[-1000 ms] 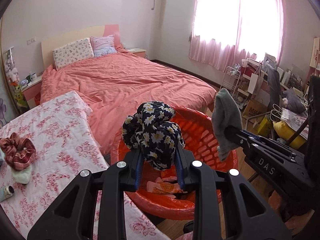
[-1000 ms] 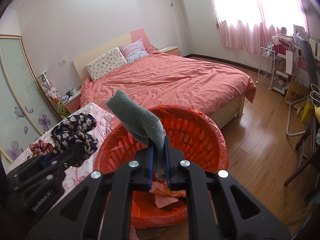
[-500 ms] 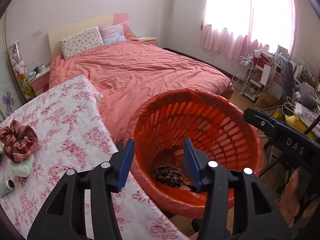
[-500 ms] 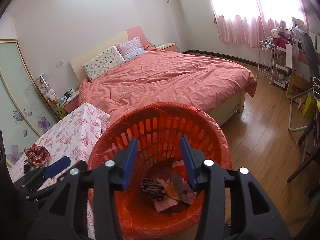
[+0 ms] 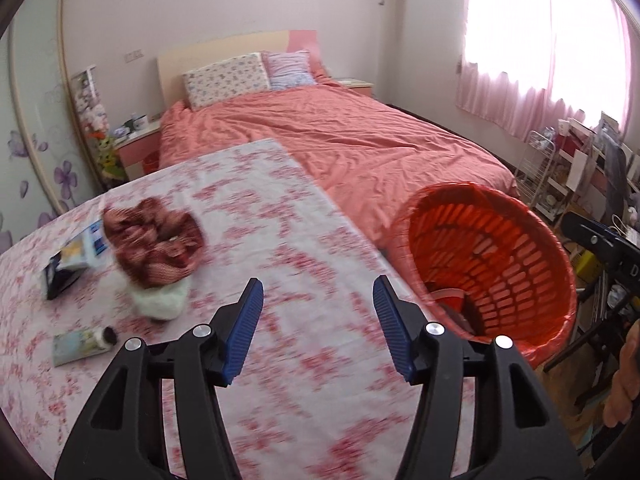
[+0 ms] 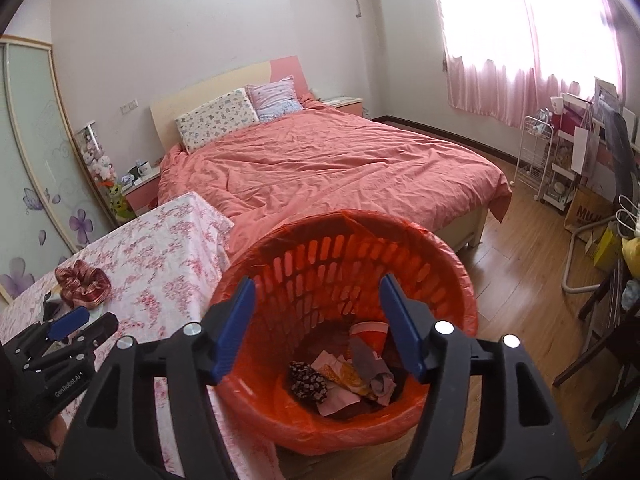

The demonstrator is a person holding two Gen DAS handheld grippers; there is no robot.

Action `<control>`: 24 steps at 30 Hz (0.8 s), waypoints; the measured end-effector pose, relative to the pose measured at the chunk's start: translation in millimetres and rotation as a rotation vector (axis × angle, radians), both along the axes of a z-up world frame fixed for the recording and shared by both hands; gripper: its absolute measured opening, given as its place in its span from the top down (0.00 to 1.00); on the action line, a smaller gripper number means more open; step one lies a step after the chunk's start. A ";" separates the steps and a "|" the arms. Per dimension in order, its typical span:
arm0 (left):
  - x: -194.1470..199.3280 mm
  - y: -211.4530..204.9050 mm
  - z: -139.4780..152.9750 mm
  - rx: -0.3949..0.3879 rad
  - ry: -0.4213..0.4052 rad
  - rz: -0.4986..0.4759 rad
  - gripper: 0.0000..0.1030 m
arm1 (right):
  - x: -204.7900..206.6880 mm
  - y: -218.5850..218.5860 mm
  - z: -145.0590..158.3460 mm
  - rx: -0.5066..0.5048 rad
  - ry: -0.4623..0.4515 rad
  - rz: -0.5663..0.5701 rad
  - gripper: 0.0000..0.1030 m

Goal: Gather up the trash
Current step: 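Move both open grippers back over the bed toward the remaining items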

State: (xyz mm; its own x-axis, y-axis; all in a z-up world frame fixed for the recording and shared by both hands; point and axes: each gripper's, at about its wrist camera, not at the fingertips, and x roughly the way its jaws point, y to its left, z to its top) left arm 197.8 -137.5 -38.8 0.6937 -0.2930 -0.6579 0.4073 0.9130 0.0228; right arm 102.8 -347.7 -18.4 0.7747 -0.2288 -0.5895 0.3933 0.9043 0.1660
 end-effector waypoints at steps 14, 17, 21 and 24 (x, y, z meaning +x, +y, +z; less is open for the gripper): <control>16.1 149.0 -9.4 0.005 0.013 0.276 0.37 | 35.4 110.0 -6.2 -0.053 0.057 0.185 0.34; 21.7 169.5 -15.4 0.002 0.031 0.325 0.33 | 43.0 130.8 -12.5 -0.053 0.073 0.217 0.33; 34.3 174.1 -18.7 -0.018 0.052 0.359 0.23 | 53.9 157.6 -21.8 -0.059 0.098 0.262 0.33; 51.8 165.9 -20.1 -0.028 0.069 0.377 0.16 | 59.0 170.8 -25.9 -0.064 0.109 0.281 0.33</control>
State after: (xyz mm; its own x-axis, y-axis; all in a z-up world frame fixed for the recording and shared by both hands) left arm 249.6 28.5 -58.9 0.7107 -0.0439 -0.7021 0.0421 0.9989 -0.0199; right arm 161.8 -176.9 -44.3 0.7460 -0.0533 -0.6638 0.1383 0.9875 0.0761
